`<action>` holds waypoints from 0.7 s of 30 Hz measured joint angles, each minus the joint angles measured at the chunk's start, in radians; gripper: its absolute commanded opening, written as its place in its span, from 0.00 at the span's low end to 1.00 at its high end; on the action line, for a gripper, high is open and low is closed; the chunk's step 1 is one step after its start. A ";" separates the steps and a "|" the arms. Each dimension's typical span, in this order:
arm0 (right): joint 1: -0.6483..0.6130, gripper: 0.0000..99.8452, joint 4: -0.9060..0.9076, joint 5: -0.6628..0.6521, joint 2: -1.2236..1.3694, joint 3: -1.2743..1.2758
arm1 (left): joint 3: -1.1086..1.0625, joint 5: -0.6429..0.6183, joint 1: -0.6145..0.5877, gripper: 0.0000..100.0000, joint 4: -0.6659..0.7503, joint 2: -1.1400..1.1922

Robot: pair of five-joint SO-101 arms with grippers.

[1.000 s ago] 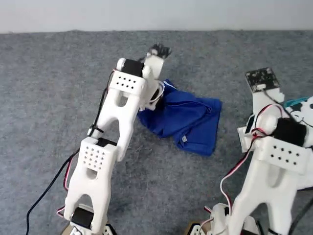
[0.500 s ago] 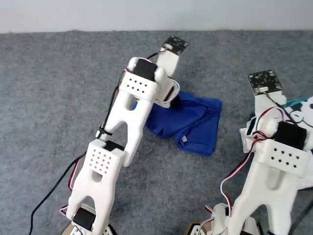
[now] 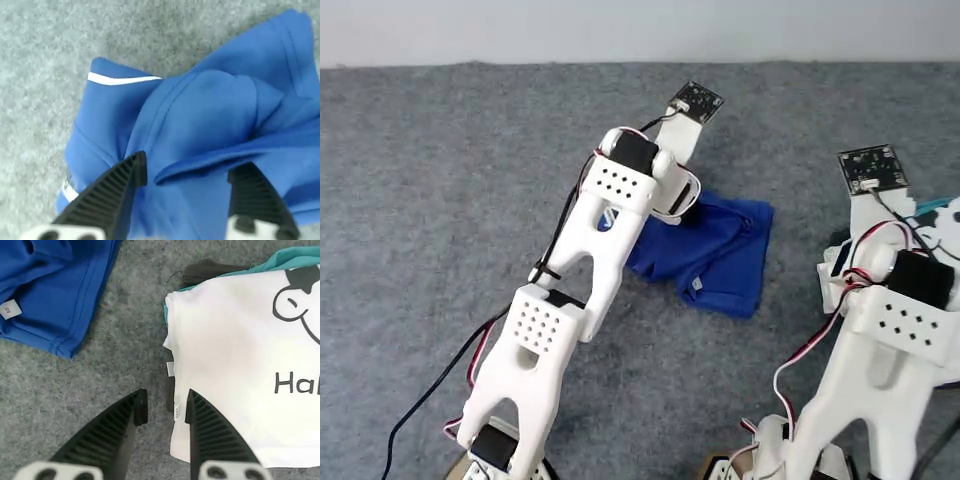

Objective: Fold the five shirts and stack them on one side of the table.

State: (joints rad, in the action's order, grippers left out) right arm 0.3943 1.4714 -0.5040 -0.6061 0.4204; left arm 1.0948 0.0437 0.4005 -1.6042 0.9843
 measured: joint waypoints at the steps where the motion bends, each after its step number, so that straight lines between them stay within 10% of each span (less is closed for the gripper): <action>1: 0.000 0.13 0.000 0.000 0.000 0.000 | 0.000 0.009 -0.005 0.22 0.000 0.014; 5: 0.000 0.13 0.000 0.000 0.000 0.006 | 0.003 0.035 -0.003 0.02 0.003 0.023; 21: -0.002 0.13 -0.006 0.000 -0.003 0.074 | 0.292 0.037 -0.123 0.01 -0.130 0.000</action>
State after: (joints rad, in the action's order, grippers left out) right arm 0.3928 1.4653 -0.5040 -0.6091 0.4941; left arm 1.3863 0.0806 0.2777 -1.7346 0.9843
